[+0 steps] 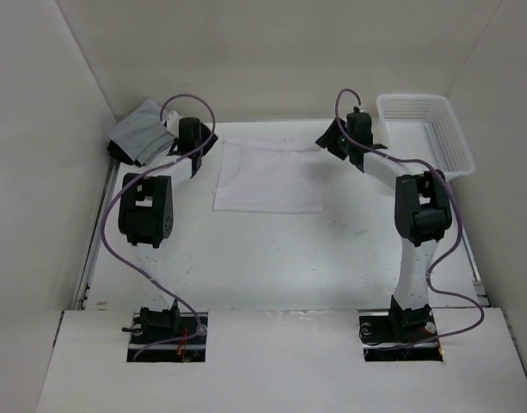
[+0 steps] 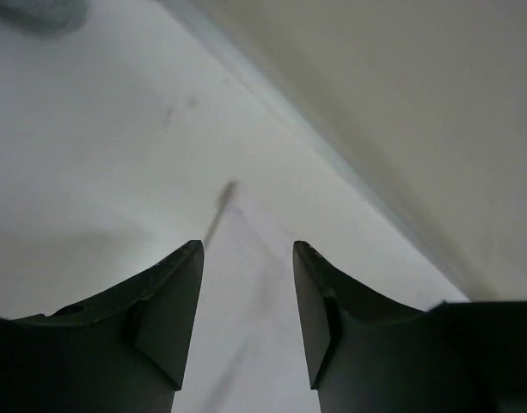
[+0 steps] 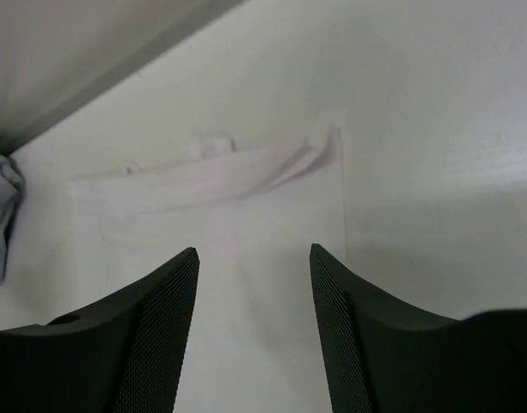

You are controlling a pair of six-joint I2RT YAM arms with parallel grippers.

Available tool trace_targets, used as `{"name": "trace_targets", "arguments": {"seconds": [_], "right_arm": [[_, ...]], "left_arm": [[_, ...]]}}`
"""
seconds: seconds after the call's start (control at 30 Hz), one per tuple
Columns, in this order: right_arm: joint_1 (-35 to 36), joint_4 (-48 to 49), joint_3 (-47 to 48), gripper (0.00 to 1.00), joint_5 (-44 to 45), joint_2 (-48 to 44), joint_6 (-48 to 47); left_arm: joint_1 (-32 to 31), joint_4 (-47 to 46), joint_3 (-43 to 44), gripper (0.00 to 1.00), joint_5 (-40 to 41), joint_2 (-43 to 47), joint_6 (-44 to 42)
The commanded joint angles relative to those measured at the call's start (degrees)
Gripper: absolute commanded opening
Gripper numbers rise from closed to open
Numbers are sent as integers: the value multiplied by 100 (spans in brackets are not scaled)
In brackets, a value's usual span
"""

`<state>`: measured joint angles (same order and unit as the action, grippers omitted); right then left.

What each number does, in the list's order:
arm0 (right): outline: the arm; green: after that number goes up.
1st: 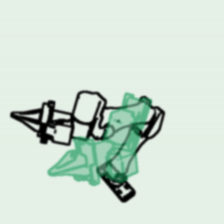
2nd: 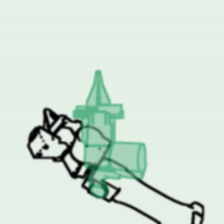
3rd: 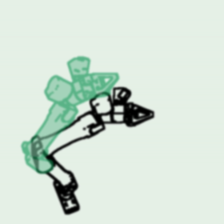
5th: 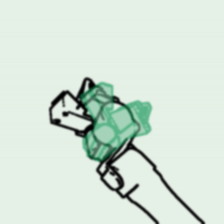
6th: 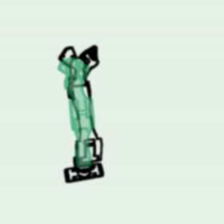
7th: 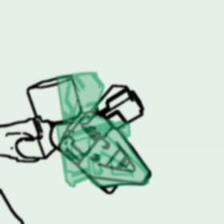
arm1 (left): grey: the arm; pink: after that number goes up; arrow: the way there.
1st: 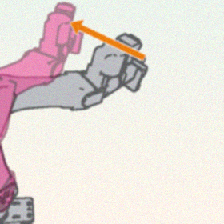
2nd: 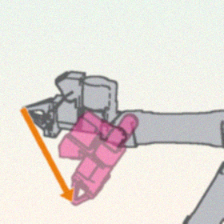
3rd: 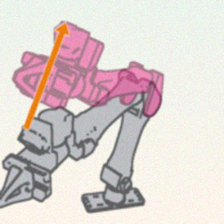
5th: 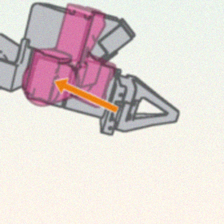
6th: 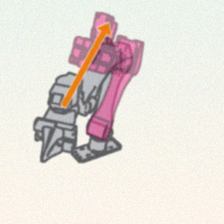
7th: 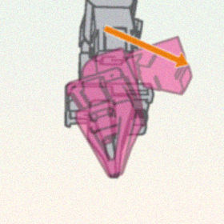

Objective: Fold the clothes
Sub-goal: Fold the tank top

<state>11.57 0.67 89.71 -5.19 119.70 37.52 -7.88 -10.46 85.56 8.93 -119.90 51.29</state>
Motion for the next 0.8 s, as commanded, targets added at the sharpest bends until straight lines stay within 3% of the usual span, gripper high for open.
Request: {"name": "trace_targets", "arguments": {"seconds": [0.0,0.1,0.2,0.27,0.37,0.57,0.77], "right_arm": [[16,547,-802,58,-9,-866,220],[217,1276,-2313,42,150,-1894,309],[533,1602,-3396,12,272,-2634,335],[718,1673,-3915,6,334,-3003,335],[929,1682,-4470,10,431,-3417,335],[1053,1682,-5033,37,581,-3787,274],[1053,1875,-5411,41,651,-3700,423]], "left_arm": [[28,-639,-1395,42,134,1377,-49],[-209,-1185,-3277,36,398,2599,92],[-359,-1213,-4335,35,268,3199,127],[-368,-1152,-4783,36,-152,3376,162],[-350,-1186,-5232,38,-549,3482,267],[-306,-1213,-5365,37,-612,3201,382],[-350,-1169,-5313,31,-436,3113,461]]}}
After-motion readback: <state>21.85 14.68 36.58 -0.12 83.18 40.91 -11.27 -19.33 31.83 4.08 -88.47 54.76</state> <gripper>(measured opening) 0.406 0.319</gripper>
